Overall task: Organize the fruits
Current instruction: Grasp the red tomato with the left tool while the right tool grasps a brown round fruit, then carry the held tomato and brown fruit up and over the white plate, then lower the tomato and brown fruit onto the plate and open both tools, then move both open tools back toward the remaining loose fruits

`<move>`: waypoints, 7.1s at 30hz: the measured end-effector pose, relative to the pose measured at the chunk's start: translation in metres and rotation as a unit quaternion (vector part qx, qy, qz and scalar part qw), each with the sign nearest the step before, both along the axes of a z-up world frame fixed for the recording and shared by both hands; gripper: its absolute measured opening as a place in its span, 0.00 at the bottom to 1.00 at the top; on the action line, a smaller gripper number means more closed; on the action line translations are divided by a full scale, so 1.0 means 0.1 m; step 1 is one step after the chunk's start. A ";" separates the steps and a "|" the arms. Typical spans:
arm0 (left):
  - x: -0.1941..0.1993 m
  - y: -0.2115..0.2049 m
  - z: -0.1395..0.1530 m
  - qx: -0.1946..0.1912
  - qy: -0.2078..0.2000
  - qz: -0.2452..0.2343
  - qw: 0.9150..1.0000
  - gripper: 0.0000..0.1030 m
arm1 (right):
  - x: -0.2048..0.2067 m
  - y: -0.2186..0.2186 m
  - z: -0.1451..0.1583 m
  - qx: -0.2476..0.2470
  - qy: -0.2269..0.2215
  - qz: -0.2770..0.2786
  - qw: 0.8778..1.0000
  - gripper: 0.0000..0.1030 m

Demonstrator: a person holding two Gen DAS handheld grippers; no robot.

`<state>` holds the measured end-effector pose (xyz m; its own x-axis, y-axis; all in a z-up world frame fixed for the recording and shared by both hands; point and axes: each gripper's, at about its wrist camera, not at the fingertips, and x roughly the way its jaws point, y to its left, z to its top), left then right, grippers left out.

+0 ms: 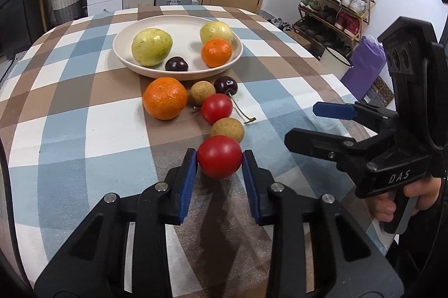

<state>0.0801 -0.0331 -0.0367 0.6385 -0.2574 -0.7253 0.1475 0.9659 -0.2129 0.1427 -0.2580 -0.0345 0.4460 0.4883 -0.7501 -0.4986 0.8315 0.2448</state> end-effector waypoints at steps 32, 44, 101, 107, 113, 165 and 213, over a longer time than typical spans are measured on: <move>-0.15 0.72 0.06 -0.021 -0.013 0.091 0.996 0.29 | -0.04 0.77 -0.10 -0.002 0.016 0.095 0.995 0.71; -0.13 0.74 0.04 -0.019 -0.011 0.097 0.995 0.29 | -0.03 0.86 -0.10 -0.038 -0.012 0.088 0.995 0.33; 0.54 0.24 0.81 0.026 -0.081 0.046 0.995 0.29 | 0.25 0.11 0.81 0.042 -0.097 0.035 0.994 0.29; 0.69 0.26 0.86 0.031 -0.089 0.047 0.994 0.29 | 0.38 0.18 0.84 0.044 -0.102 0.036 0.993 0.29; 0.89 0.31 0.85 0.031 -0.089 0.052 0.994 0.29 | 0.53 0.28 0.83 0.051 -0.101 0.038 0.993 0.29; 1.80 0.29 0.32 0.046 -0.059 0.050 0.996 0.29 | 1.24 0.64 0.28 0.020 -0.062 0.035 0.997 0.29; 0.54 0.58 0.31 0.038 -0.031 0.118 0.992 1.00 | 0.40 0.19 0.25 -0.010 -0.060 0.012 0.998 0.99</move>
